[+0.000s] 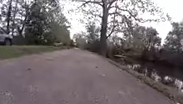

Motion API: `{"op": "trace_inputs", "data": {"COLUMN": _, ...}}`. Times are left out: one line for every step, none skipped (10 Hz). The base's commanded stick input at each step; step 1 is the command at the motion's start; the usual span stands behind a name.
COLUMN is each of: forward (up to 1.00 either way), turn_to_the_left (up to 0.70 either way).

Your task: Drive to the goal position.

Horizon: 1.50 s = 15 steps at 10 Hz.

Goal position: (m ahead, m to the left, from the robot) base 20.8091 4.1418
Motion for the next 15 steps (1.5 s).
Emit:
{"op": "trace_inputs", "data": {"forward": 0.7, "turn_to_the_left": 0.0}}
{"op": "trace_inputs", "data": {"forward": 0.7, "turn_to_the_left": 0.0}}
{"op": "trace_inputs", "data": {"forward": 0.7, "turn_to_the_left": 0.0}}
{"op": "trace_inputs", "data": {"forward": 0.7, "turn_to_the_left": 0.0}}
{"op": "trace_inputs", "data": {"forward": 0.7, "turn_to_the_left": 0.0}}
{"op": "trace_inputs", "data": {"forward": 0.7, "turn_to_the_left": 0.0}}
{"op": "trace_inputs", "data": {"forward": 0.7, "turn_to_the_left": 0.0}}
{"op": "trace_inputs", "data": {"forward": 0.7, "turn_to_the_left": 0.0}}
{"op": "trace_inputs", "data": {"forward": 0.7, "turn_to_the_left": 0.09}}
{"op": "trace_inputs", "data": {"forward": 0.7, "turn_to_the_left": 0.27}}
{"op": "trace_inputs", "data": {"forward": 0.7, "turn_to_the_left": 0.35}}
{"op": "trace_inputs", "data": {"forward": 0.7, "turn_to_the_left": 0.35}}
{"op": "trace_inputs", "data": {"forward": 0.7, "turn_to_the_left": 0.35}}
{"op": "trace_inputs", "data": {"forward": 0.7, "turn_to_the_left": 0.35}}
{"op": "trace_inputs", "data": {"forward": 0.7, "turn_to_the_left": 0.35}}
